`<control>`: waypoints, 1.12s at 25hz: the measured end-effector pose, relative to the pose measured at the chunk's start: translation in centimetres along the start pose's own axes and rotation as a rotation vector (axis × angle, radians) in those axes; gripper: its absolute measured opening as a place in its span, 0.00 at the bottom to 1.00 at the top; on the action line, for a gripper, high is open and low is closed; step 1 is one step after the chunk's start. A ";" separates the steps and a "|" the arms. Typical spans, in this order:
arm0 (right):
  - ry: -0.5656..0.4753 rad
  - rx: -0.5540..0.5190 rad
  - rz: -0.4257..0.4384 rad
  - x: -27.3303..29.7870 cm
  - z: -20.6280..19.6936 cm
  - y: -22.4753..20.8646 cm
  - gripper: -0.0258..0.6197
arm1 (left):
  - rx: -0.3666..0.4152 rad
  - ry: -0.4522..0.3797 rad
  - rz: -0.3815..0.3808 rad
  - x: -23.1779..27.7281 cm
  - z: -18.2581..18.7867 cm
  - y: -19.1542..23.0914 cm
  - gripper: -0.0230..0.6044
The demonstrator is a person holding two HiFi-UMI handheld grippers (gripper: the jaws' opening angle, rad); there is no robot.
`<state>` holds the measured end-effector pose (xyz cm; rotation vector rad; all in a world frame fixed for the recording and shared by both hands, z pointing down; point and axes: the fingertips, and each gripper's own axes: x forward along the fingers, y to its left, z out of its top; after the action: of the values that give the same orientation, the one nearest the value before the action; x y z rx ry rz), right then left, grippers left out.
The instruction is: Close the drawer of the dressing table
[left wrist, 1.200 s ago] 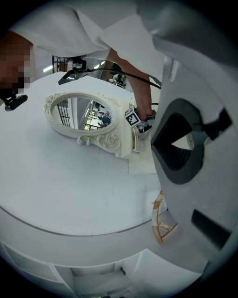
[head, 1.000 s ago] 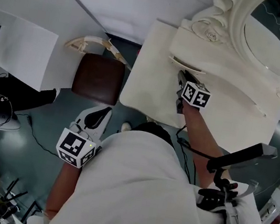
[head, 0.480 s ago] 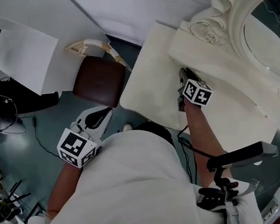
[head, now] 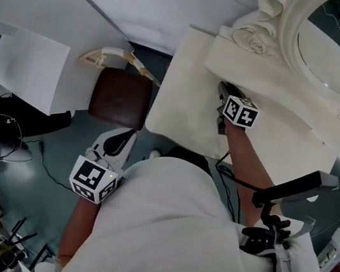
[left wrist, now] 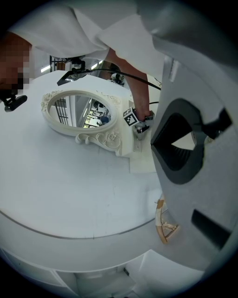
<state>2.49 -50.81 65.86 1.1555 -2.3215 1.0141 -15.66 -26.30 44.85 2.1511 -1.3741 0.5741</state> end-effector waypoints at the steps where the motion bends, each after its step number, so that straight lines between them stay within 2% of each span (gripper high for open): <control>1: -0.001 0.001 0.001 0.0 0.0 0.0 0.18 | 0.000 0.000 0.000 0.0 0.0 0.0 0.04; 15: 0.025 -0.016 -0.013 -0.2 -1.0 0.3 0.23 | 0.018 -0.016 -0.017 -1.6 -0.7 -0.1 0.04; 25: 0.036 -0.020 -0.064 -3.3 -3.8 1.1 0.23 | 0.036 -0.038 -0.067 -3.7 -2.2 -0.5 0.04; 28: 0.036 -0.022 -0.077 -4.6 -5.0 1.9 0.19 | 0.046 -0.044 -0.087 -4.5 -2.9 -0.7 0.04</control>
<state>3.76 -43.89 65.71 1.1980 -2.2369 0.9723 -17.00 -21.13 44.22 2.2603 -1.2948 0.5319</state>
